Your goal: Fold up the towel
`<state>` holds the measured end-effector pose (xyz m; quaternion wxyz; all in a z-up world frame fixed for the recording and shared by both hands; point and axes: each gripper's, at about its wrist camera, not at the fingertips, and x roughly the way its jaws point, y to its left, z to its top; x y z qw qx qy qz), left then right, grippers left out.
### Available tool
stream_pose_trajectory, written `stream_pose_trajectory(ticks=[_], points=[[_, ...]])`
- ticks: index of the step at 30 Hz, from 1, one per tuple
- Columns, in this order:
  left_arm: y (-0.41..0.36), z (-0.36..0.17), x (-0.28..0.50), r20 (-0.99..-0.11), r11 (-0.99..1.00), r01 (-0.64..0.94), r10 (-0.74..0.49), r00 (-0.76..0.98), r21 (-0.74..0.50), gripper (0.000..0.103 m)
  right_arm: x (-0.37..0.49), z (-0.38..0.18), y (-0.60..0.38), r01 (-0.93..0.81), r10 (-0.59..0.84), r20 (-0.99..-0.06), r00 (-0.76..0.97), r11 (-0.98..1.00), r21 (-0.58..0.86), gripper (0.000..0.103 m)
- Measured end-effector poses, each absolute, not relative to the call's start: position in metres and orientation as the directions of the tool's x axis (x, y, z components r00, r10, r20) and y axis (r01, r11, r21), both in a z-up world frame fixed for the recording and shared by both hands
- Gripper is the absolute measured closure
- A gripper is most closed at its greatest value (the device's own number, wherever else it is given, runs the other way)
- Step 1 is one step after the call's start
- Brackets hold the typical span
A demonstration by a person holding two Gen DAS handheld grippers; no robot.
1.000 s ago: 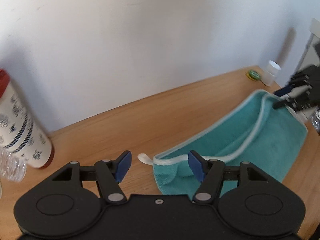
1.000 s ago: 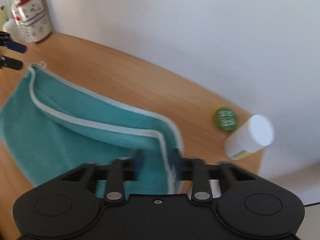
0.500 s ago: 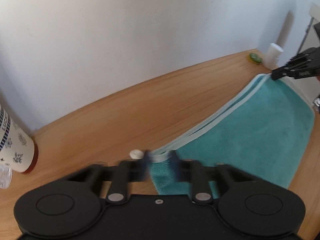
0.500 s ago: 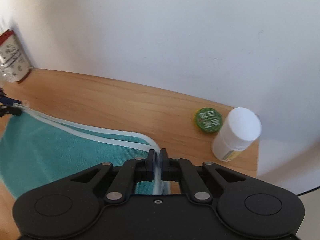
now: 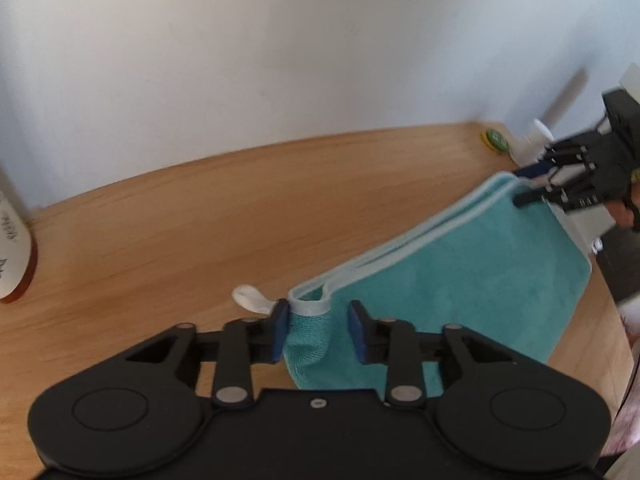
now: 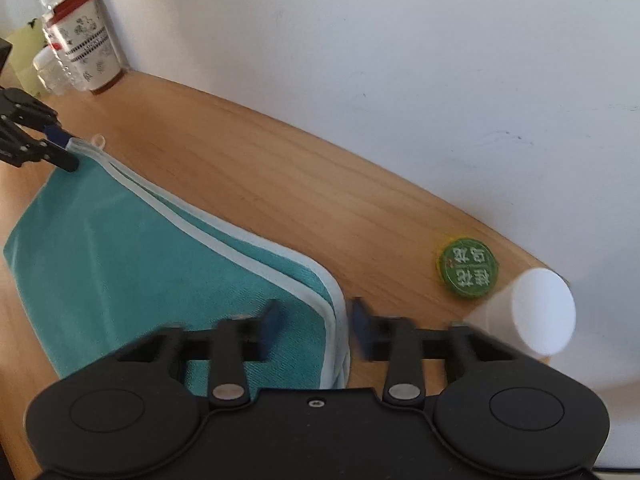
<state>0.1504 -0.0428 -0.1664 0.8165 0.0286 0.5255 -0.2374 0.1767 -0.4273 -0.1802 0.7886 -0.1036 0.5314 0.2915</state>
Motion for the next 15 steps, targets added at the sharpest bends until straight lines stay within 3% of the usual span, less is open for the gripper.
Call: stream_pose_trajectory(ticks=[6, 15], points=[[-0.045, -0.164, 0.142, -0.85, 0.881, 0.436, -0.367, 0.377, -0.187, 0.096, 0.162, -0.169, -0.429, -0.578, 0.361, -0.87, 0.336, 0.808, 0.112, 0.092], [-0.043, -0.127, 0.116, -0.789, 0.872, 0.451, -0.408, 0.459, -0.189, 0.096, 0.109, -0.13, -0.439, -0.568, 0.375, -0.805, 0.459, 0.821, 0.059, 0.092]])
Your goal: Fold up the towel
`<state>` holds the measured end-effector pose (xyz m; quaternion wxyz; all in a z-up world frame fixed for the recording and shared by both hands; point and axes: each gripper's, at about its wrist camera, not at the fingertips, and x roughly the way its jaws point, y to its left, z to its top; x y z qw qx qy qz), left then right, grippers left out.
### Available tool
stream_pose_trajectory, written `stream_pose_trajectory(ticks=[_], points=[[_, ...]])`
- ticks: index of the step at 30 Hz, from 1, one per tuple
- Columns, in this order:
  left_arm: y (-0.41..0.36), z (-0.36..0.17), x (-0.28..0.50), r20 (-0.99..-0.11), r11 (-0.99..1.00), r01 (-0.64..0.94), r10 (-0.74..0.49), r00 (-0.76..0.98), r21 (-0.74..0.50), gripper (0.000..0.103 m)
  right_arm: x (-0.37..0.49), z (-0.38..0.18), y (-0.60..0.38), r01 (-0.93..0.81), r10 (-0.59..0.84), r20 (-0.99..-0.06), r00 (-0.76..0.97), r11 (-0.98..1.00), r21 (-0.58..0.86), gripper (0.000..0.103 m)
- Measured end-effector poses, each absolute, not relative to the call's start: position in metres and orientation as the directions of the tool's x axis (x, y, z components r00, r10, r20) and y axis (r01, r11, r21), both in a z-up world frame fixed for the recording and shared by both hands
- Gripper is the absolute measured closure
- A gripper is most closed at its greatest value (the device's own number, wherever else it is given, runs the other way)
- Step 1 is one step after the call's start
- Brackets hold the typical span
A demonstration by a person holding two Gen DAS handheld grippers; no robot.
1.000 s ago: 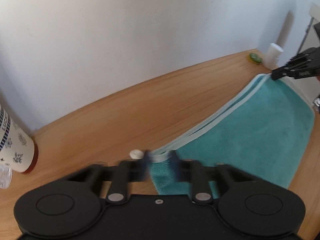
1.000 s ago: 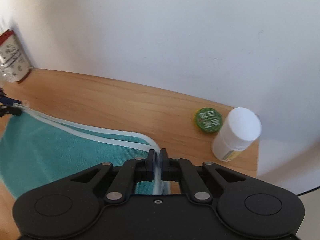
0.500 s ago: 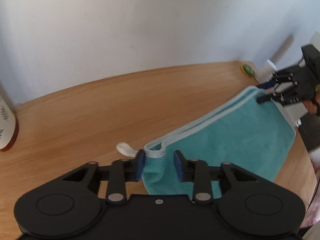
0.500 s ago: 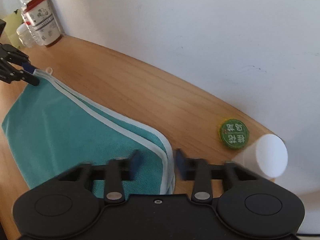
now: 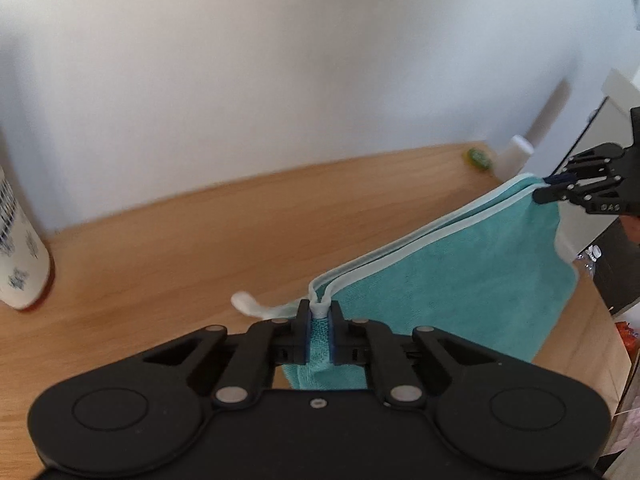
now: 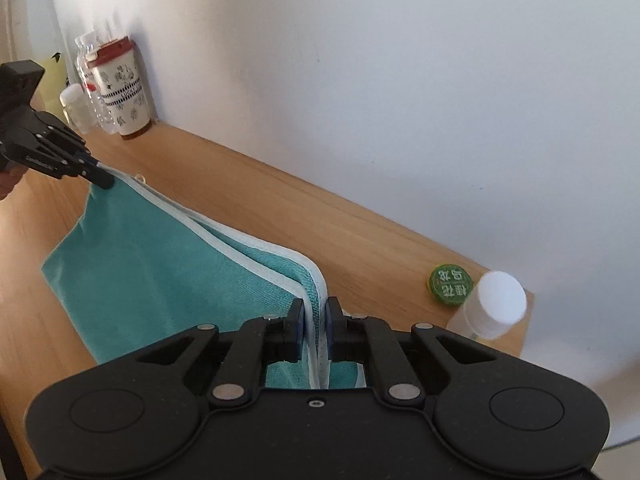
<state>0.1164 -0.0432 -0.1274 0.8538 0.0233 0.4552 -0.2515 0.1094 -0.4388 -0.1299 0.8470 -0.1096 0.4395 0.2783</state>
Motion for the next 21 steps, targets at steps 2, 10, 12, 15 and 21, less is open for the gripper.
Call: stream_pose_trajectory(ticks=[2, 10, 12, 15, 21], points=[[-0.047, -0.12, 0.111, -0.773, 0.868, 0.459, -0.42, 0.476, -0.188, 0.096, 0.099, -0.126, -0.442, -0.563, 0.363, -0.796, 0.484, 0.826, 0.034, 0.092], [-0.048, -0.087, 0.078, -0.724, 0.833, 0.518, -0.477, 0.498, -0.193, 0.096, 0.054, -0.088, -0.464, -0.579, 0.421, -0.772, 0.477, 0.811, 0.084, 0.092], [-0.049, -0.081, 0.07, -0.729, 0.833, 0.519, -0.475, 0.493, -0.192, 0.096, 0.04, -0.079, -0.47, -0.579, 0.441, -0.77, 0.461, 0.807, 0.115, 0.092], [-0.048, -0.068, 0.049, -0.726, 0.825, 0.526, -0.489, 0.483, -0.206, 0.096, 0.026, -0.07, -0.472, -0.569, 0.47, -0.765, 0.441, 0.805, 0.167, 0.092], [-0.058, -0.066, 0.023, -0.752, 0.813, 0.527, -0.503, 0.426, -0.245, 0.096, 0.017, -0.07, -0.483, -0.497, 0.494, -0.755, 0.43, 0.828, 0.259, 0.092]])
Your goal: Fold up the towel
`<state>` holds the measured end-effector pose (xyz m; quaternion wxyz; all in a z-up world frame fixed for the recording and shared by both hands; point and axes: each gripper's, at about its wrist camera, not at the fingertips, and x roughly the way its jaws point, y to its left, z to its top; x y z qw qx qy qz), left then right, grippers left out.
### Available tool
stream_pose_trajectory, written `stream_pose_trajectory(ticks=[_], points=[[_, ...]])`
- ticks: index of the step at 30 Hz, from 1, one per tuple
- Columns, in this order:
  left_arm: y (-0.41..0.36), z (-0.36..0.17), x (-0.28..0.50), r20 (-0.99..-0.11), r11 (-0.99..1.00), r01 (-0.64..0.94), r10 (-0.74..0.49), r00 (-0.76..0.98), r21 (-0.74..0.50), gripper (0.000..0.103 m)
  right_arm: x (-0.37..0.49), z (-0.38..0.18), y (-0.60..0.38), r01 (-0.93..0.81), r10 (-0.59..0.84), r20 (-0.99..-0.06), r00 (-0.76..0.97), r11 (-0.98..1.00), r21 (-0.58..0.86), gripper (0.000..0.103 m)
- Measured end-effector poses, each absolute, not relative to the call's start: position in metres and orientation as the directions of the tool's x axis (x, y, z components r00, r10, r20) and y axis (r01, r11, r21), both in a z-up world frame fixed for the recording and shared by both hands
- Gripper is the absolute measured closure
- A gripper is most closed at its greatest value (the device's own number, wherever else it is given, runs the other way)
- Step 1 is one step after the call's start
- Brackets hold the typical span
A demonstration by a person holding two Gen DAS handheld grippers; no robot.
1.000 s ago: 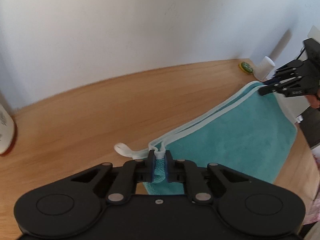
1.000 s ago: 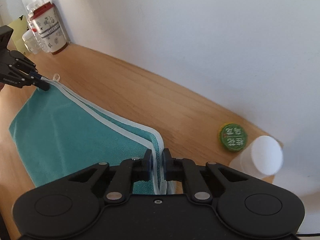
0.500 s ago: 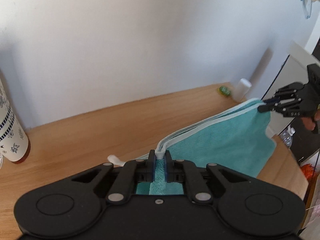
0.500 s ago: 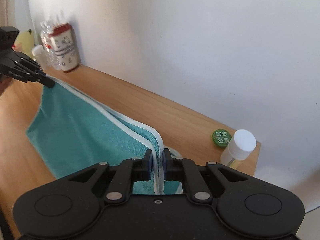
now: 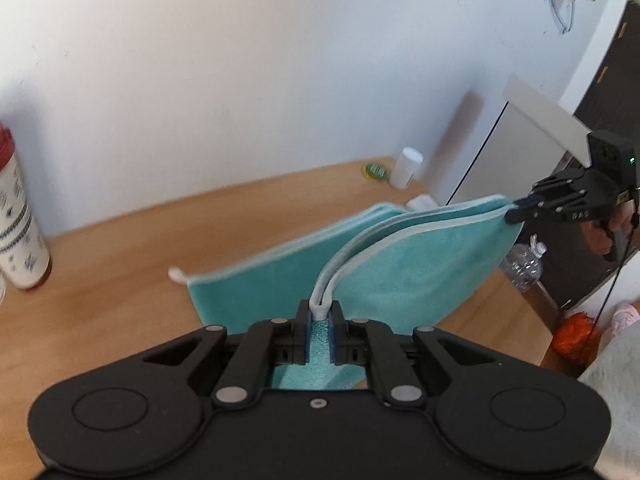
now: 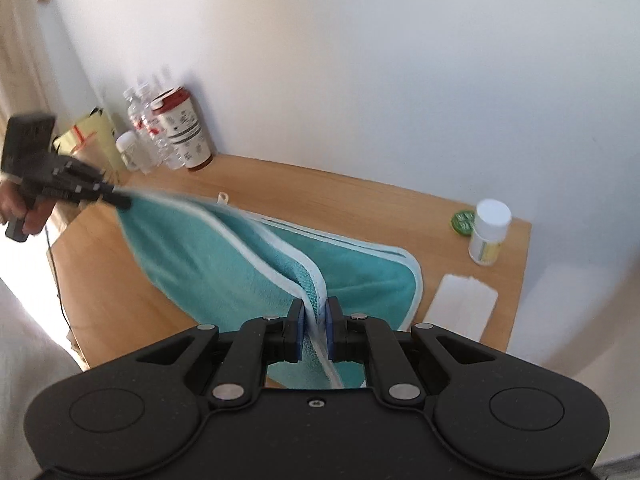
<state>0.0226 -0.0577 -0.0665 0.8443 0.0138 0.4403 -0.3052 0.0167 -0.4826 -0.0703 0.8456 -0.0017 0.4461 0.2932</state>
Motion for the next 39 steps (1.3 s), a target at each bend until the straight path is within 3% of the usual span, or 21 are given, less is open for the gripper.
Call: stream_pose_trajectory(ticks=[10, 13, 26, 28, 29, 32, 35, 38, 39], points=[[-0.047, -0.121, 0.092, -0.76, 0.879, 0.417, -0.432, 0.486, -0.233, 0.096, 0.091, -0.125, -0.473, -0.445, 0.392, -0.79, 0.47, 0.879, 0.172, 0.092], [-0.049, -0.129, 0.109, -0.768, 0.899, 0.401, -0.381, 0.515, -0.178, 0.096, 0.109, -0.134, -0.468, -0.432, 0.369, -0.792, 0.487, 0.89, 0.149, 0.092], [-0.062, -0.169, 0.141, -0.842, 0.929, 0.356, -0.268, 0.468, -0.098, 0.094, 0.137, -0.18, -0.451, -0.408, 0.266, -0.864, 0.428, 0.91, 0.078, 0.091], [-0.064, -0.174, 0.146, -0.856, 0.94, 0.332, -0.234, 0.461, -0.078, 0.088, 0.137, -0.181, -0.447, -0.396, 0.244, -0.869, 0.431, 0.916, 0.061, 0.089], [-0.064, -0.176, 0.148, -0.859, 0.945, 0.32, -0.217, 0.463, -0.067, 0.086, 0.137, -0.181, -0.446, -0.393, 0.231, -0.869, 0.437, 0.919, 0.046, 0.081], [-0.062, -0.172, 0.148, -0.866, 0.961, 0.275, -0.167, 0.471, -0.036, 0.062, 0.134, -0.173, -0.442, -0.379, 0.169, -0.866, 0.47, 0.925, -0.026, 0.069], [-0.052, -0.16, 0.149, -0.864, 0.979, 0.202, -0.119, 0.49, -0.021, 0.062, 0.128, -0.156, -0.44, -0.349, 0.094, -0.848, 0.522, 0.931, -0.111, 0.068], [-0.05, -0.14, 0.145, -0.869, 0.983, 0.183, -0.103, 0.483, -0.015, 0.061, 0.115, -0.13, -0.44, -0.355, 0.183, -0.841, 0.509, 0.935, -0.011, 0.068], [-0.054, -0.133, 0.14, -0.869, 0.983, 0.182, -0.099, 0.485, -0.01, 0.055, 0.11, -0.127, -0.436, -0.362, 0.199, -0.844, 0.499, 0.932, 0.006, 0.068]])
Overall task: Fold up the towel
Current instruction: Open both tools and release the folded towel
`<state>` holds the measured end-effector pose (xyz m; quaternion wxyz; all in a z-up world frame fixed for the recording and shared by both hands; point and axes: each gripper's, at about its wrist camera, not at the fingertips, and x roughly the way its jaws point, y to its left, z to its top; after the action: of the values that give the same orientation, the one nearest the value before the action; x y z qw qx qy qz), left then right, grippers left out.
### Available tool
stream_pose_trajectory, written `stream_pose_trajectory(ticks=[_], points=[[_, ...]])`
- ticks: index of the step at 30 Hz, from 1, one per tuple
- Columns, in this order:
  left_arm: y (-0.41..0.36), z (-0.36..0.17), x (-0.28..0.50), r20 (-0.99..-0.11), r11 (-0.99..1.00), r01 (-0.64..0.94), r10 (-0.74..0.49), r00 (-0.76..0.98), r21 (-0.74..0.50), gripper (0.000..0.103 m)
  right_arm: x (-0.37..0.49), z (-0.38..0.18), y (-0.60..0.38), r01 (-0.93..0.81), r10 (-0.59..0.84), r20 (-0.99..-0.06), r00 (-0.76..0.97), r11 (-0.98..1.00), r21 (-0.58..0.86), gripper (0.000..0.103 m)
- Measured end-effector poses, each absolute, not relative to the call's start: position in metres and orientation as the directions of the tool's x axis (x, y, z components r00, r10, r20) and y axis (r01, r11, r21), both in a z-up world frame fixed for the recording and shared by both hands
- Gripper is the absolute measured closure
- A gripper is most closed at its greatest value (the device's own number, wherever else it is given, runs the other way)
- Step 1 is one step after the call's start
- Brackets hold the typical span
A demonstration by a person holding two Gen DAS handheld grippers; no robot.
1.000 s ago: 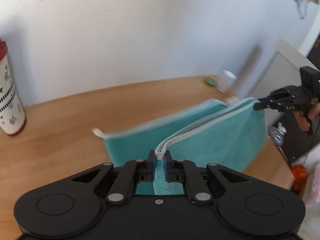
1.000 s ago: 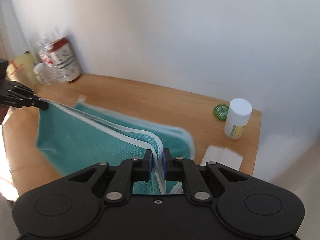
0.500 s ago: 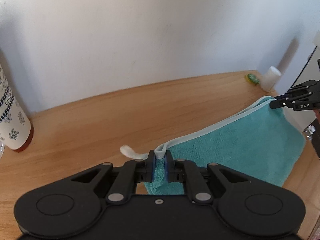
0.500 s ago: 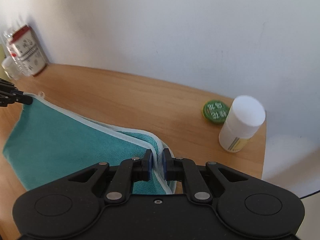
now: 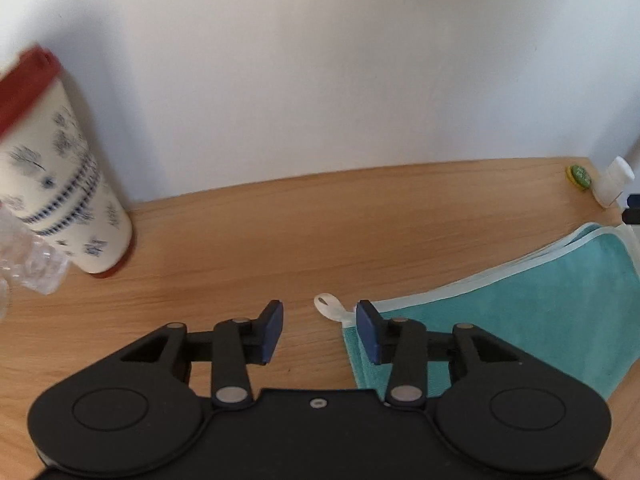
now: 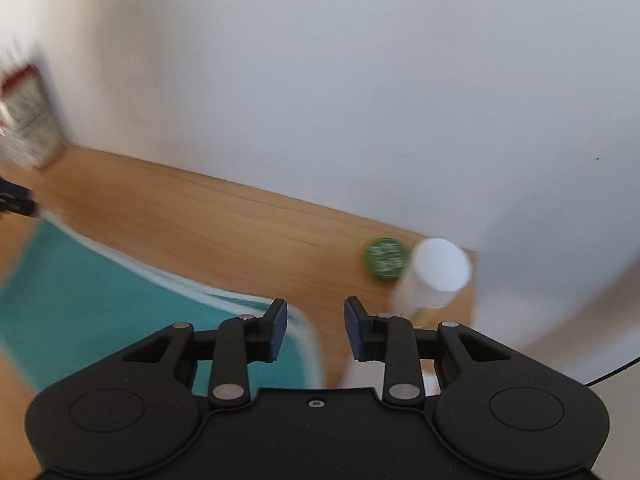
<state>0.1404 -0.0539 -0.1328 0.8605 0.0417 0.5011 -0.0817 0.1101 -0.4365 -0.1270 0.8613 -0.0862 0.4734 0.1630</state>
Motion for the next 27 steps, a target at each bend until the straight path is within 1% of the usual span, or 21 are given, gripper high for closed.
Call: stream_pose_trajectory(ticks=[2, 5, 8, 11, 13, 15, 17, 19, 20, 21, 23, 24, 25, 26, 27], points=[[-0.065, -0.127, 0.13, -0.867, 0.984, 0.177, -0.075, 0.492, 0.015, 0.047, 0.096, -0.128, -0.426, -0.393, 0.246, -0.85, 0.466, 0.918, 0.051, 0.068], [-0.086, -0.134, 0.112, -0.873, 0.987, 0.159, -0.045, 0.486, 0.038, 0.047, 0.077, -0.15, -0.411, -0.392, 0.241, -0.874, 0.422, 0.918, 0.064, 0.068], [-0.106, -0.157, 0.102, -0.903, 0.988, 0.11, 0.051, 0.427, 0.108, 0.048, 0.068, -0.169, -0.411, -0.342, 0.22, -0.885, 0.411, 0.937, 0.074, 0.069], [-0.111, -0.169, 0.097, -0.912, 0.988, 0.097, 0.07, 0.404, 0.119, 0.049, 0.056, -0.183, -0.417, -0.31, 0.211, -0.882, 0.422, 0.947, 0.079, 0.071], [-0.11, -0.171, 0.096, -0.907, 0.989, 0.081, 0.079, 0.414, 0.123, 0.048, 0.053, -0.185, -0.42, -0.309, 0.192, -0.883, 0.428, 0.95, 0.056, 0.071], [-0.106, -0.17, 0.1, -0.91, 0.991, 0.059, 0.089, 0.405, 0.123, 0.038, 0.059, -0.183, -0.421, -0.298, 0.189, -0.886, 0.424, 0.953, 0.06, 0.071], [-0.103, -0.167, 0.101, -0.915, 0.991, 0.038, 0.1, 0.39, 0.125, 0.038, 0.062, -0.18, -0.419, -0.268, 0.173, -0.889, 0.425, 0.962, 0.059, 0.069], [-0.104, -0.159, 0.097, -0.916, 0.989, 0.008, 0.133, 0.378, 0.147, 0.038, 0.056, -0.166, -0.415, -0.204, 0.116, -0.889, 0.442, 0.979, 0.027, 0.068], [-0.106, -0.154, 0.092, -0.913, 0.987, -0.005, 0.15, 0.379, 0.16, 0.038, 0.052, -0.159, -0.412, -0.167, 0.083, -0.889, 0.451, 0.986, 0.008, 0.063], [-0.107, -0.147, 0.087, -0.914, 0.989, -0.017, 0.144, 0.378, 0.149, 0.038, 0.049, -0.153, -0.412, -0.146, 0.073, -0.889, 0.453, 0.989, 0.007, 0.056], [-0.108, -0.127, 0.073, -0.924, 0.994, -0.041, 0.11, 0.366, 0.102, 0.036, 0.037, -0.131, -0.412, -0.109, 0.114, -0.887, 0.448, 0.991, 0.072, 0.051], [-0.112, -0.116, 0.066, -0.926, 0.994, -0.048, 0.11, 0.36, 0.099, 0.027, 0.031, -0.12, -0.412, -0.104, 0.134, -0.883, 0.449, 0.99, 0.098, 0.045], [-0.116, -0.106, 0.06, -0.926, 0.993, -0.05, 0.119, 0.358, 0.108, 0.019, 0.022, -0.105, -0.411, -0.095, 0.162, -0.878, 0.451, 0.986, 0.134, 0.041], [-0.122, -0.091, 0.049, -0.918, 0.992, -0.047, 0.125, 0.376, 0.115, 0.006, 0.015, -0.094, -0.409, -0.089, 0.184, -0.873, 0.452, 0.983, 0.161, 0.03], [-0.127, -0.075, 0.036, -0.906, 0.993, -0.041, 0.121, 0.405, 0.114, 0.001, 0.006, -0.082, -0.407, -0.088, 0.204, -0.866, 0.457, 0.979, 0.184, 0.017]])
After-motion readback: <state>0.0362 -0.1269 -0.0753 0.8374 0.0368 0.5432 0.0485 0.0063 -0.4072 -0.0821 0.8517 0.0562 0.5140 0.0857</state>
